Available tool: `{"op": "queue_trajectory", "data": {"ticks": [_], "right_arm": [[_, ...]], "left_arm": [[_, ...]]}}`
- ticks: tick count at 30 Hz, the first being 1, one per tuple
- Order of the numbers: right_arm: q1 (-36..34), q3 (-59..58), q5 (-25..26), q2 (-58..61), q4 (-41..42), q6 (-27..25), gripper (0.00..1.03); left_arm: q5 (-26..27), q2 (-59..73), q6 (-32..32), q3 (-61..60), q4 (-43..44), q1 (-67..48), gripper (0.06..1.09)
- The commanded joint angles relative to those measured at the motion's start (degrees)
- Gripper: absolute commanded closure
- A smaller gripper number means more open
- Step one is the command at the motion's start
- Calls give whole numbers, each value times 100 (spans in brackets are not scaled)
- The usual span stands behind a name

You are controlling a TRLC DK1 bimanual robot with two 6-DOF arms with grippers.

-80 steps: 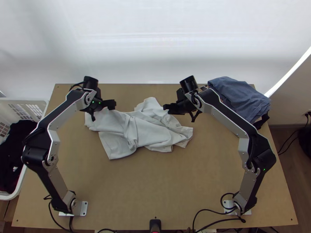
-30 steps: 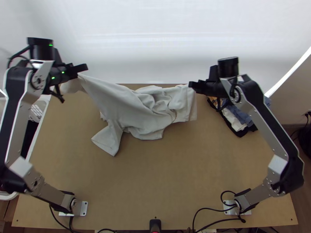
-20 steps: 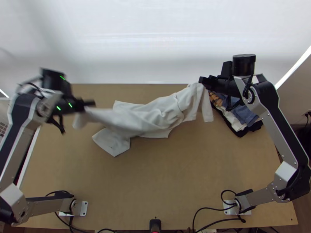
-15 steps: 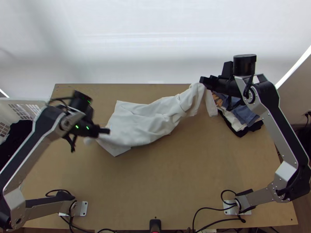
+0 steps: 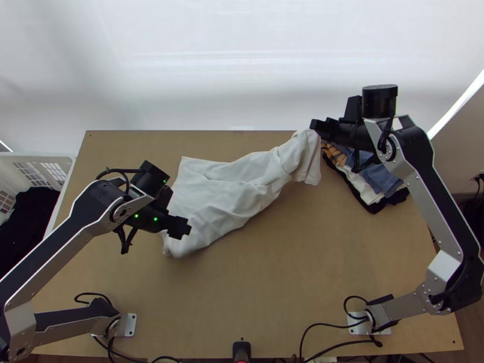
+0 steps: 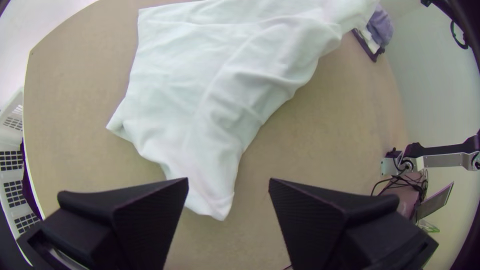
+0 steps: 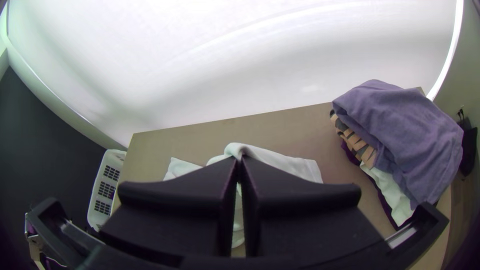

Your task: Fold the t-shirt

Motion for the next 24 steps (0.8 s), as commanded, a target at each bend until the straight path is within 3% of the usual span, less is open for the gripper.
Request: {"op": "queue_trajectory", "data": {"ticks": [1,8,11,16,24], "right_arm": [[23,-54,55,82,29,136,100],[76,-107,46,100,29,171,100],[146,-98,46,126,29,180,100],[181,-80,55,153,143,259,100],[190,-63,55,179,213,294,100]], "left_arm": [[53,22,76,341,-10,202,10],[150,672,225,1009,430,1380,10],[501,1393,-3,1369,403,1872,10],[853,2289,-293,1739,781,2171,11],[818,3370,-399,2398,975,2188,11]]}}
